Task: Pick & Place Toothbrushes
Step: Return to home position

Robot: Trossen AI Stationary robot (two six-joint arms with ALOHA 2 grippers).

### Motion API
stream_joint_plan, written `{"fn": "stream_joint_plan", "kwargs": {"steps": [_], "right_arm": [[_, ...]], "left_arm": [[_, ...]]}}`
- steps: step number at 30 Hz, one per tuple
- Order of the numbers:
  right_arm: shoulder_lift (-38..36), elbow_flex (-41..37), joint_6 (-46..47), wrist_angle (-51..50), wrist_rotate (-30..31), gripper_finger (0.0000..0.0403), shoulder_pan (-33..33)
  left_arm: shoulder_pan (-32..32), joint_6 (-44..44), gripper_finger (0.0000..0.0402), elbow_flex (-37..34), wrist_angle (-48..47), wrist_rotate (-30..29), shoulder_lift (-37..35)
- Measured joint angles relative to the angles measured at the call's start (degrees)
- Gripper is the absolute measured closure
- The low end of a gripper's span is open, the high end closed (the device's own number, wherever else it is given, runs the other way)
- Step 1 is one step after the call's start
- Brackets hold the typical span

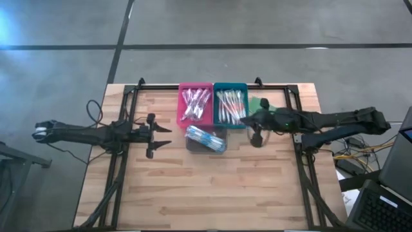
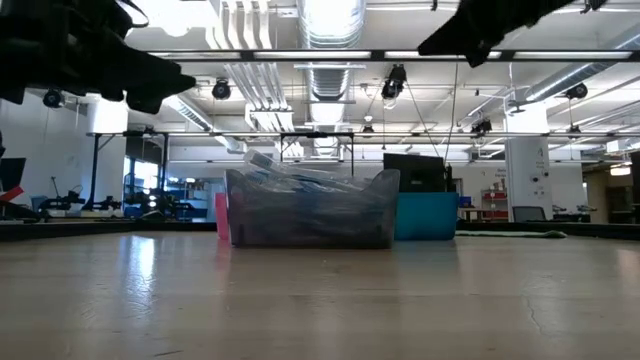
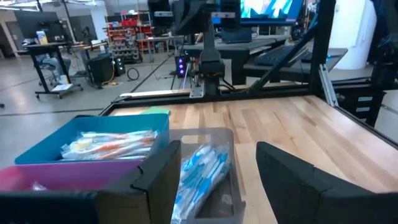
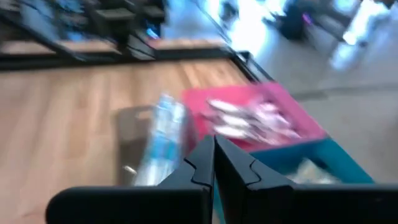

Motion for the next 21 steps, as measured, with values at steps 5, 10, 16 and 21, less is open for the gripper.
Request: {"fn": "stream_joint_plan", "kwargs": {"steps": [5,10,16,21], "right_arm": [[-8.5,-10.9,-3.4,10.9,-6.8,0.0394,0.3],[-17.1,-18.7,-5.3,16.1,-7.8,0.0394,0.3],[-26.8,-25.8,-5.2,18.5,-8.0,0.0394,0.9],[-32.6,-29.9,-6.0,19.5,-8.3,0.0394,1.0]], "left_arm": [[0.0,0.6,0.0188,-1.6,-0.1,0.0,-1.6],[0.1,0.4,0.0188,-1.7,-1.3,-2.4,-1.7],[0.1,1.5,0.0188,-2.8,-2.4,-1.5,-4.6],[0.2,-0.3,0.0188,-7.1,-1.5,-1.3,-11.9]]}}
